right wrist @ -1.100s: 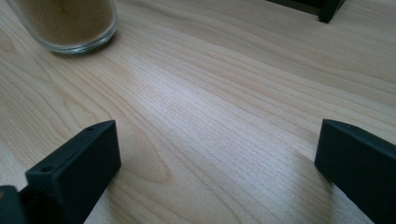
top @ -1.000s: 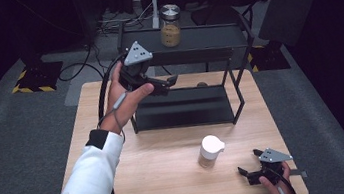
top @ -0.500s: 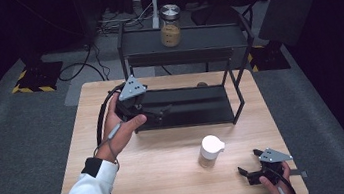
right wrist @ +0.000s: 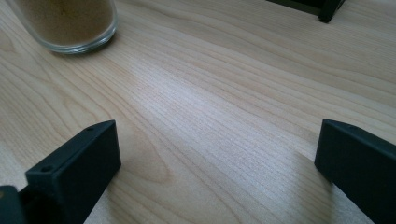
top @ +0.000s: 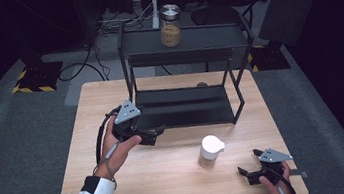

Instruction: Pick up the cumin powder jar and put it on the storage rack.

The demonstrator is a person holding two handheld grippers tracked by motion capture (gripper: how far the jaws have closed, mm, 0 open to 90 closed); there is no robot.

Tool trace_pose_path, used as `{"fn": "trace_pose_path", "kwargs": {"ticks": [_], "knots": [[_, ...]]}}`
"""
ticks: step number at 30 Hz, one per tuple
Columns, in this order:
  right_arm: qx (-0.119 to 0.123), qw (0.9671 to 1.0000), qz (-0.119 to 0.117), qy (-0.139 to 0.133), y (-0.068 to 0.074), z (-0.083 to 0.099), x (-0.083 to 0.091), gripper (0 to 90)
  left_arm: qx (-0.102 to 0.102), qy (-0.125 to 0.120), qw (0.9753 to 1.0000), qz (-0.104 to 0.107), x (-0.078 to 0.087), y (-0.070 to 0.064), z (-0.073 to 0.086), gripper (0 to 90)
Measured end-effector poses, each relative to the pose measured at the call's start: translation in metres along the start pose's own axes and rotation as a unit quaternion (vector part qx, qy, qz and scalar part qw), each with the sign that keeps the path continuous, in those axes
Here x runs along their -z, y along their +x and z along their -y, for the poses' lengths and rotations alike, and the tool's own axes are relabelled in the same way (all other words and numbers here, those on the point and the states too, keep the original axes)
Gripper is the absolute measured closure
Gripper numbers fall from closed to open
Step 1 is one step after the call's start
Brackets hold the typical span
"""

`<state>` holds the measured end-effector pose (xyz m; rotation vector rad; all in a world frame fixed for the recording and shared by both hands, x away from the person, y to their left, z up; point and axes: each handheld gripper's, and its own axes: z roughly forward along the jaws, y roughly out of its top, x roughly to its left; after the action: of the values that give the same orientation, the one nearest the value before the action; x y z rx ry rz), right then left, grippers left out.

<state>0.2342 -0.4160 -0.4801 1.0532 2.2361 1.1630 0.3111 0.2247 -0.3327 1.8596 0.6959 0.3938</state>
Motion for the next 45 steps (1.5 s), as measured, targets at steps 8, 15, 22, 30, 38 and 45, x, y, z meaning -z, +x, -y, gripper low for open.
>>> {"fn": "trace_pose_path", "kwargs": {"ticks": [8,15,22,30,38,45], "knots": [[0.0,1.0,0.0,0.0,0.0,0.0,0.0,0.1,0.002,0.022,0.9997,-0.006,-0.006,-0.008,0.022,0.3],[0.001,1.0,0.0,0.0,0.0,0.0,0.0,0.1,0.003,0.029,0.9995,-0.006,-0.01,-0.015,0.04,0.3],[0.001,1.0,0.001,0.0,0.0,0.0,0.0,0.1,0.008,0.04,0.9991,-0.004,-0.013,-0.019,0.067,0.3],[0.001,1.0,0.001,0.0,0.0,0.0,0.0,0.1,0.015,0.053,0.9984,-0.011,-0.015,-0.023,0.095,0.3],[0.001,1.0,0.0,0.0,0.0,0.0,0.0,0.1,0.015,0.058,0.9982,-0.007,-0.021,-0.028,0.115,0.5],[0.001,1.0,0.0,0.0,0.0,0.0,0.0,0.1,0.01,0.073,0.9973,-0.003,-0.026,-0.033,0.128,0.5]]}}
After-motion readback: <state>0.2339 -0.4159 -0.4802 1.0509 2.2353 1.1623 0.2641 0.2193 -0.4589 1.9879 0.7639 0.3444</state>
